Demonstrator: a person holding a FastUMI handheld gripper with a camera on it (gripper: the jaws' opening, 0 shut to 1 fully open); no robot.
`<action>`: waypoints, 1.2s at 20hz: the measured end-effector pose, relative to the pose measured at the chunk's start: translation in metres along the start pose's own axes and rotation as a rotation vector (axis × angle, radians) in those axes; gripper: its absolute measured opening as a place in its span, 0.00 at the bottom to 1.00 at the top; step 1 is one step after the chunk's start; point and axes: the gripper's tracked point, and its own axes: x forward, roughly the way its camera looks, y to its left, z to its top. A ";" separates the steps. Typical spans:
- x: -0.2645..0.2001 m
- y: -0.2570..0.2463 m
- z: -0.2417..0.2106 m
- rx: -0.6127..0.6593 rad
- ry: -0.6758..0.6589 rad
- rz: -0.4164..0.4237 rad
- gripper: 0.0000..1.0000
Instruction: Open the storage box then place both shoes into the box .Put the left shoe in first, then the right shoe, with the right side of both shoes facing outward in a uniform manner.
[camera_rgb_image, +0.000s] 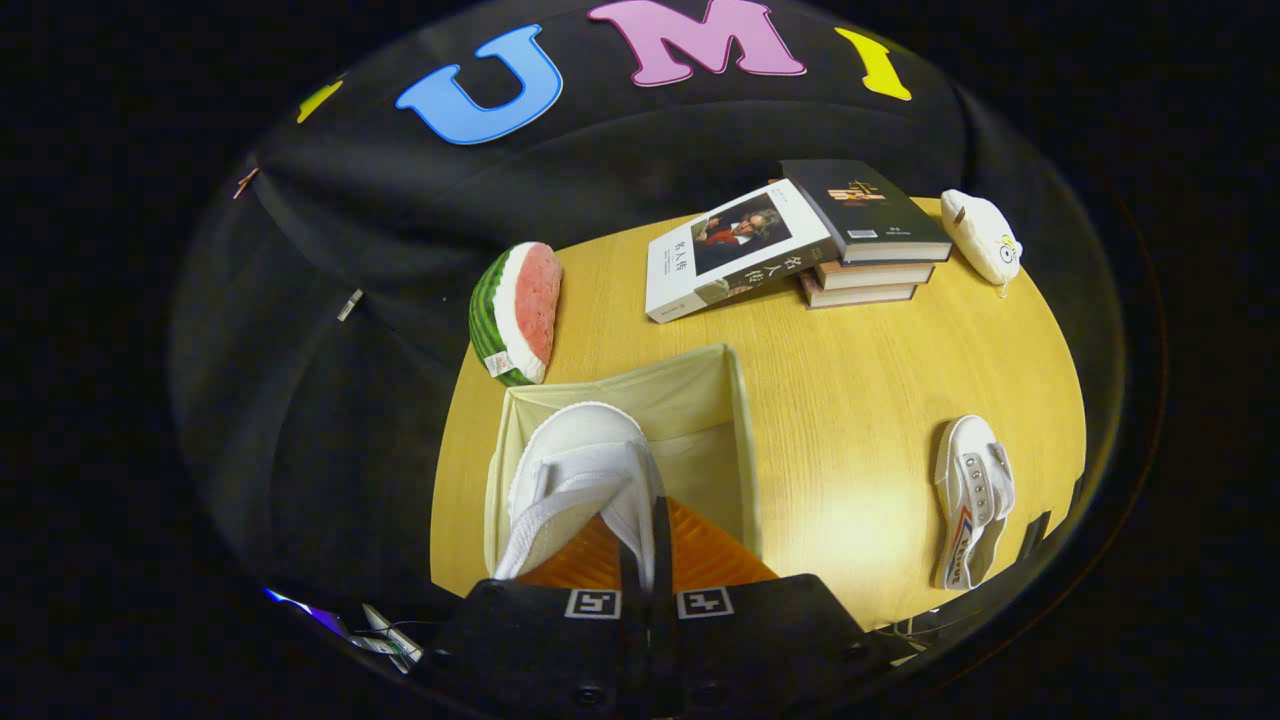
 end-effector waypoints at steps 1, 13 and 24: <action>0.009 0.004 -0.002 0.007 0.014 -0.013 0.06; 0.052 0.035 -0.007 -0.045 -0.105 -0.066 0.11; 0.003 0.052 -0.039 -0.187 -0.061 0.226 0.99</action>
